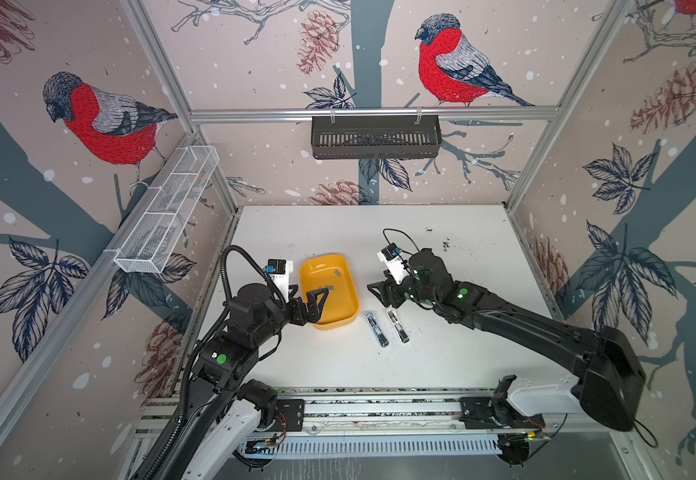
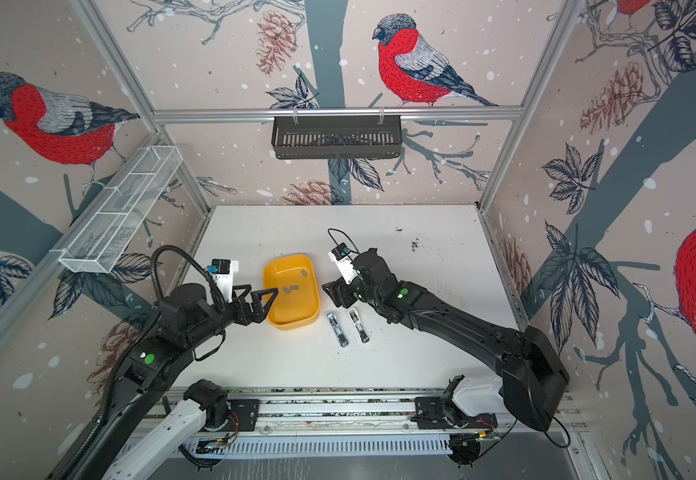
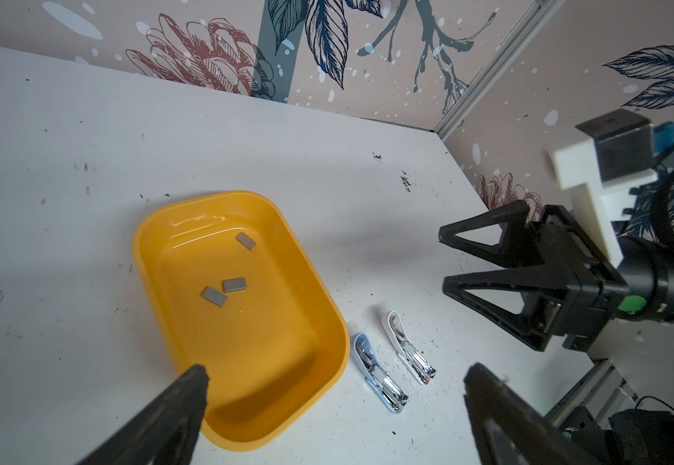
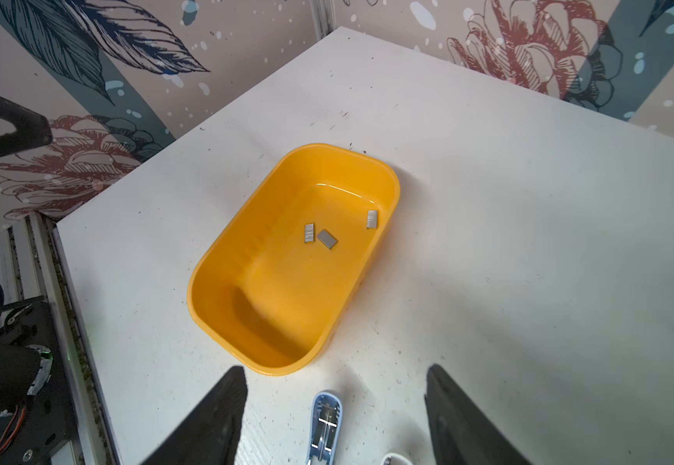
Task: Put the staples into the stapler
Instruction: 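Reach the right gripper over the yellow tray while the left gripper withdraws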
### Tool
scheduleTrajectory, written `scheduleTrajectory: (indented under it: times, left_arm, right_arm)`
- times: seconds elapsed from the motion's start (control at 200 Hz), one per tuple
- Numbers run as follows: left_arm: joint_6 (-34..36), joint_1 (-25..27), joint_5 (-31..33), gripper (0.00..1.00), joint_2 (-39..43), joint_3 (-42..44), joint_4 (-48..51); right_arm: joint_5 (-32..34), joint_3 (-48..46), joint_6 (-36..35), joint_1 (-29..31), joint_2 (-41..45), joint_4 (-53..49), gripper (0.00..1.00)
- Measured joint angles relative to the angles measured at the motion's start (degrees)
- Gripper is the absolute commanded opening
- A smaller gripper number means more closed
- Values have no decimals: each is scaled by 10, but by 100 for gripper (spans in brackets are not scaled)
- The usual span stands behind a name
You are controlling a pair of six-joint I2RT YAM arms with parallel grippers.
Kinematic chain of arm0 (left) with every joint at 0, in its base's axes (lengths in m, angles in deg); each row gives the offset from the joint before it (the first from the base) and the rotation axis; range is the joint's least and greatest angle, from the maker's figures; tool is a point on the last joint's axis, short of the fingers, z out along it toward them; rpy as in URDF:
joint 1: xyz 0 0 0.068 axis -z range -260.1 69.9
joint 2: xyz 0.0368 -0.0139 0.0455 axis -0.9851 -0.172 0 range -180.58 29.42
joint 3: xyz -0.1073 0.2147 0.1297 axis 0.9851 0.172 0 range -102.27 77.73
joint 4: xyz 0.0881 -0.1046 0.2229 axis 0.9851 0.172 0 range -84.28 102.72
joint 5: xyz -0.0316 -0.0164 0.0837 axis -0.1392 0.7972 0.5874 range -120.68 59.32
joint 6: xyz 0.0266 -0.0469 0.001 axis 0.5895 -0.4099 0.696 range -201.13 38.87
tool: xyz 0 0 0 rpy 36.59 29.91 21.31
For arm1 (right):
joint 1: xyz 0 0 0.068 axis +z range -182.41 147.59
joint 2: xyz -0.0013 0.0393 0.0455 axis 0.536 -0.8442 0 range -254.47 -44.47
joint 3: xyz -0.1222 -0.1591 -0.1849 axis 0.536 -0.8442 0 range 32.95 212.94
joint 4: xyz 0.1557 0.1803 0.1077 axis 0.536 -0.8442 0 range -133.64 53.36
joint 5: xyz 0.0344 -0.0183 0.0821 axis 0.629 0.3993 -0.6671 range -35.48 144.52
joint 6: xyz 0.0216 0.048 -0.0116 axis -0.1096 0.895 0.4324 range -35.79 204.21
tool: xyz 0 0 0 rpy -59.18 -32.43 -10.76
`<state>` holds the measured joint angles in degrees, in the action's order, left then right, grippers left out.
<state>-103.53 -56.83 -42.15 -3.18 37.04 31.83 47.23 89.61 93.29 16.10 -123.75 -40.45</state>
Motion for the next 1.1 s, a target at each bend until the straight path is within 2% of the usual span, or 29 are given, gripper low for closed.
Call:
scheduleTrajectory:
  times: [0.275,0.5,0.801,0.891,1.101]
  left_arm:
    - [-17,0,-22,99,83,50,-1]
    - [-18,0,-31,98,141,69,-19]
    - [-18,-2,-49,98,145,73,-31]
    - [-18,-2,-49,99,137,73,-31]
    - [-18,-2,-59,98,131,73,-35]
  right_arm:
    - [0,135,-47,9,-151,-43,53]
    - [-2,232,-78,12,-247,-71,46]
    - [-14,347,-122,17,-369,-126,33]
    - [-14,363,-125,17,-389,-131,25]
    - [-11,401,-137,28,-436,-142,24]
